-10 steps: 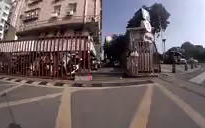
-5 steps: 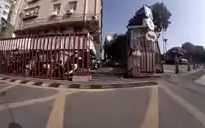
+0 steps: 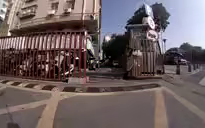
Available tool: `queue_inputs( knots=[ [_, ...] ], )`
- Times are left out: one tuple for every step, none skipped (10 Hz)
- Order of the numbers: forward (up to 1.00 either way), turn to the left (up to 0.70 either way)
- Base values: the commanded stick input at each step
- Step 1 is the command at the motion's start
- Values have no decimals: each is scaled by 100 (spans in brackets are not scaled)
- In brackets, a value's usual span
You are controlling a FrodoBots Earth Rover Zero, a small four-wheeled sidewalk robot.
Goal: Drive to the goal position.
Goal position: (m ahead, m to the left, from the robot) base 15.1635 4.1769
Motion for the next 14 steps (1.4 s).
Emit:
queue_inputs(
  knots=[
    [45, 0],
    [45, 0],
    [45, 0],
    [45, 0],
    [45, 0],
    [45, 0],
    [45, 0],
    [45, 0],
    [45, 0],
    [45, 0],
    [45, 0],
    [45, 0],
    [45, 0],
    [45, 0]
  ],
)
